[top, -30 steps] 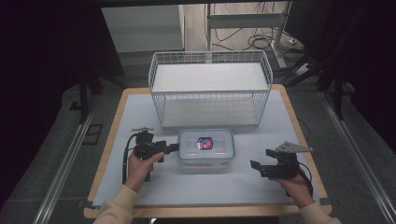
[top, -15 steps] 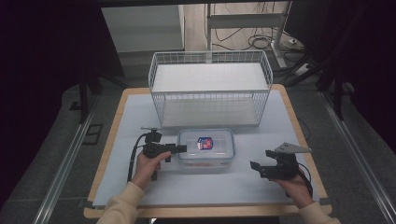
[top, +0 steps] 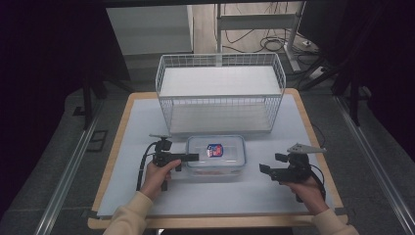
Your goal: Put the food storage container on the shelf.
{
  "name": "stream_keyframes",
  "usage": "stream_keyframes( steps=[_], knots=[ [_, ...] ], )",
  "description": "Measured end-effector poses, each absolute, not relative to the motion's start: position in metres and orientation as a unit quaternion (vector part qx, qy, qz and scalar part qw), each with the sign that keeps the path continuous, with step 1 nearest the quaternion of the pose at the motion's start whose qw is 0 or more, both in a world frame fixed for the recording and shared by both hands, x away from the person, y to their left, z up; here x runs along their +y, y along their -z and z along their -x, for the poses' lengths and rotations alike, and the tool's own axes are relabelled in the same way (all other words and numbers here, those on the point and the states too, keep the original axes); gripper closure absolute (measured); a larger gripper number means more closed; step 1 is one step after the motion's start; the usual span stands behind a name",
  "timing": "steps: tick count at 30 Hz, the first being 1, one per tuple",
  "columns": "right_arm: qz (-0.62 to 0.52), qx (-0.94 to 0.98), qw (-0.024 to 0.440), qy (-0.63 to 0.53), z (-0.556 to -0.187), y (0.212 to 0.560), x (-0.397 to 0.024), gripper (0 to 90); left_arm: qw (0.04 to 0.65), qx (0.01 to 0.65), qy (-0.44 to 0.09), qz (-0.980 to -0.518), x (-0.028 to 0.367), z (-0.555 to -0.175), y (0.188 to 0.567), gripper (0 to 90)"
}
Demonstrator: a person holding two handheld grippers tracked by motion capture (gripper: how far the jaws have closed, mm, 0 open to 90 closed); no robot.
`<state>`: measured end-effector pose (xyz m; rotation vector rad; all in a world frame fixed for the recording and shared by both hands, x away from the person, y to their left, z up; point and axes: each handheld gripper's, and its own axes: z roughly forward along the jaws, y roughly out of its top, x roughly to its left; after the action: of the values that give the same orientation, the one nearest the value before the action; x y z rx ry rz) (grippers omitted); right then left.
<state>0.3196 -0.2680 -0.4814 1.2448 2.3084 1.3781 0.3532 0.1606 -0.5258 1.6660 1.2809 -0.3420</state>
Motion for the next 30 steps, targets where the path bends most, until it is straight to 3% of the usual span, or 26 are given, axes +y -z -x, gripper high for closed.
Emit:
stream_keyframes(
  steps=[12, 26, 30],
  knots=[
    [-0.446, 0.768, -0.023, -0.459, -0.377, 0.486, -0.222, 14.2, 0.487, 0.527, 0.14, -0.683, 0.161, -0.353, 0.526, 25.8],
    [-0.468, 0.759, -0.09, -0.444, -0.396, 0.504, -0.209, 16.7, 0.487, 0.526, 0.14, -0.683, 0.161, -0.353, 0.526, 25.9],
    [-0.461, 0.753, -0.132, -0.451, -0.397, 0.508, -0.205, 22.8, 0.489, 0.526, 0.139, -0.682, 0.161, -0.353, 0.527, 26.0]
  ],
)
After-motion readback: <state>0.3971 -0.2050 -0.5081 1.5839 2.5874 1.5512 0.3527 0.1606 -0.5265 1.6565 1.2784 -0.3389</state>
